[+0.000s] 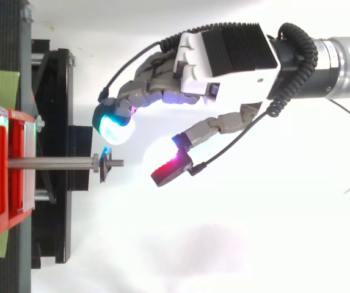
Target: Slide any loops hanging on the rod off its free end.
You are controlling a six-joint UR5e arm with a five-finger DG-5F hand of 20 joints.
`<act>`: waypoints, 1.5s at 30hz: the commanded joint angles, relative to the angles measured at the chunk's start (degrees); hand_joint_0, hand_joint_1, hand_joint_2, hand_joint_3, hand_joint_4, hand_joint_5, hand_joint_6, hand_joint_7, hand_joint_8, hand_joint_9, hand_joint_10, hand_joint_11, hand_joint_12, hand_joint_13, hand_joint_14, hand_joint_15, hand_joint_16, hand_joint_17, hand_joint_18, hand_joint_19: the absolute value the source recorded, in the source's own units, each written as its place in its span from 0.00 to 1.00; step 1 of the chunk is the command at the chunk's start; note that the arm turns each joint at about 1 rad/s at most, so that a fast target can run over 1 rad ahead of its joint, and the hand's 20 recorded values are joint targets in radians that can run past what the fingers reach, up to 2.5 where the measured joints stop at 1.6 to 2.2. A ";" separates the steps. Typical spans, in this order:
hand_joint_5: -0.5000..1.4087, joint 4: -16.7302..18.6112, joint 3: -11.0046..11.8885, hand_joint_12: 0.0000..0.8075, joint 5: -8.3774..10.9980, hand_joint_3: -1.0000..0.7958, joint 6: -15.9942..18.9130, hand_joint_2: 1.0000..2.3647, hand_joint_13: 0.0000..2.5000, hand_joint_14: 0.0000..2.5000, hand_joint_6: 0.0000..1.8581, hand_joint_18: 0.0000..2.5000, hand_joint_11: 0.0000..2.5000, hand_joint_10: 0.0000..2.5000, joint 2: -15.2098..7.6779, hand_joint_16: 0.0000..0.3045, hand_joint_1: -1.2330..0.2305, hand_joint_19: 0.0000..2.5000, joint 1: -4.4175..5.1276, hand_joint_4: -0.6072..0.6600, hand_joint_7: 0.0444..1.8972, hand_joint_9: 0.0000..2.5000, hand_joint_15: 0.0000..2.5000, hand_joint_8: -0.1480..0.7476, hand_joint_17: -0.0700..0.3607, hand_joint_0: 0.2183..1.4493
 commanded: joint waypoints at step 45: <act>0.17 9.10 0.26 0.38 -1.44 0.34 1.81 0.01 0.31 0.00 0.27 0.28 0.11 0.00 -1.47 0.14 0.51 0.13 0.20 0.65 0.49 0.29 0.06 0.48 0.39 0.28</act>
